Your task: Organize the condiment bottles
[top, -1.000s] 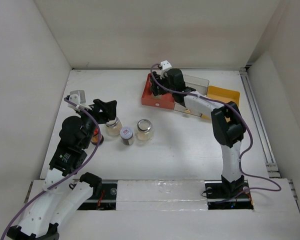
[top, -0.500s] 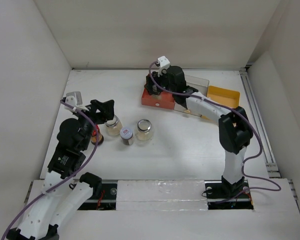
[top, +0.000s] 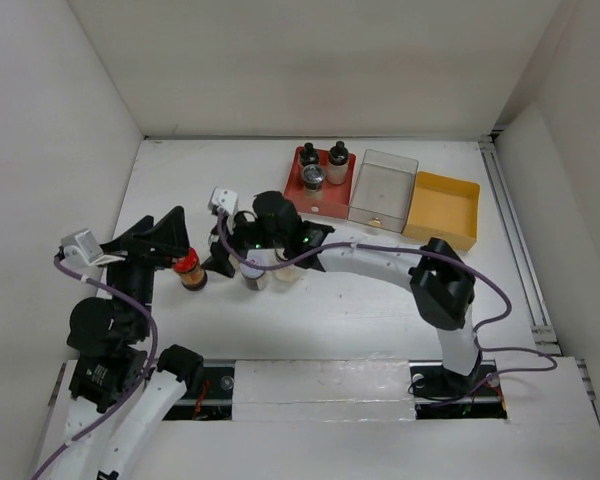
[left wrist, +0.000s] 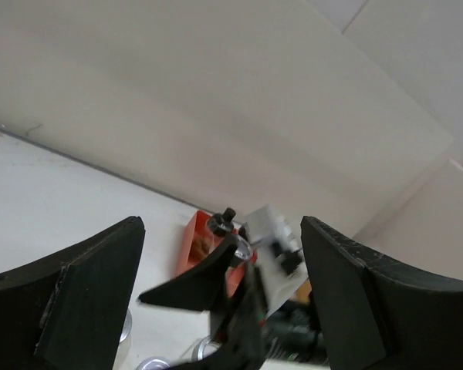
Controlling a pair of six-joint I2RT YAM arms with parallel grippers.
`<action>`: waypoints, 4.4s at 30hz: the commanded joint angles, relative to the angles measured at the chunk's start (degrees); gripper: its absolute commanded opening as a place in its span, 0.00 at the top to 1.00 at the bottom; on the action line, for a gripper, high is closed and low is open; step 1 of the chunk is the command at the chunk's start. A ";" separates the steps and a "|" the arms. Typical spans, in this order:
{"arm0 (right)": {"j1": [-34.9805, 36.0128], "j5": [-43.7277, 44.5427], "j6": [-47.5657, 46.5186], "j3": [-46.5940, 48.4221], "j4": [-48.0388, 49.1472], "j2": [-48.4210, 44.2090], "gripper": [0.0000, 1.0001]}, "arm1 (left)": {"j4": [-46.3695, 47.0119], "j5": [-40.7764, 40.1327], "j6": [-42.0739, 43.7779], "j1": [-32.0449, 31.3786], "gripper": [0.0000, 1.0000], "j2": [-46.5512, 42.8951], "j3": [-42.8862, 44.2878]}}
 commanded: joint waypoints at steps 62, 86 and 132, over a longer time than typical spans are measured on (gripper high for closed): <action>-36.95 11.52 4.91 -22.41 17.22 -26.21 0.47 | 7.55 14.11 0.31 0.12 0.22 4.87 -3.28; -47.87 15.31 3.15 -3.25 18.09 3.76 0.47 | 1.13 22.74 5.06 0.12 0.20 22.37 2.61; -8.94 18.41 1.13 -32.43 -3.88 -24.54 0.00 | 0.61 11.58 3.31 0.12 0.46 13.05 1.03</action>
